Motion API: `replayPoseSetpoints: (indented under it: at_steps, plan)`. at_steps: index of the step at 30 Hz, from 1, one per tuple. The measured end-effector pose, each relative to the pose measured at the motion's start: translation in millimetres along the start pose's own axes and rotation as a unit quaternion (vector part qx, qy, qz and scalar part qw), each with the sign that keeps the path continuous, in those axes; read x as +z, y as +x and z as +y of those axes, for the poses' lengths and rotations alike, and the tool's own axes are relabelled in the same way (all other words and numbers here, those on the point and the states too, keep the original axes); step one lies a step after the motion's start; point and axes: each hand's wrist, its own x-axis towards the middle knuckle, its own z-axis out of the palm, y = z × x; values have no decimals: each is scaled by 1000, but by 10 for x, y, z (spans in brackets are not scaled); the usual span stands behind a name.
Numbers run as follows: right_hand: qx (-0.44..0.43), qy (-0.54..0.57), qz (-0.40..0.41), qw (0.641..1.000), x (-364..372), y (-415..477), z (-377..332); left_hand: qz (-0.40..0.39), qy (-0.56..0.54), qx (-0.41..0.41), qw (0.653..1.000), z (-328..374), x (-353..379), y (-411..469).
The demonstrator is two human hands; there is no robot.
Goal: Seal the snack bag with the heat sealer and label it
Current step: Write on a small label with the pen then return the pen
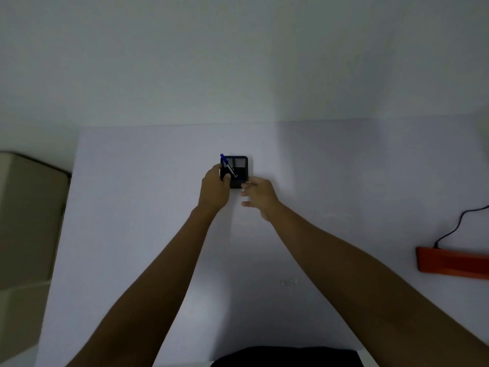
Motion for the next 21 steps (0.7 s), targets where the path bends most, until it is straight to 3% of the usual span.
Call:
replayPoseSetpoints:
  at_steps: [4, 6, 11, 16, 21]
  plan:
    - [-16, -26, 15, 999, -174, -116, 197, 102, 45, 58, 992, 8, 141, -297]
    - [-26, -48, 27, 998, -299, -246, 428, 98, 64, 94, 989, -30, 291, -553]
    - [-45, -145, 89, 984, -659, -676, 1324, -72, 89, 110, 987, -300, 813, -1352]
    - [-39, -217, 173, 960, -950, -1185, 2000, -239, 142, 146, 949, -597, 1246, -1919]
    - [-40, -244, 188, 951, -1084, -1464, 2349, -278, 193, 167, 926, -670, 1461, -2104]
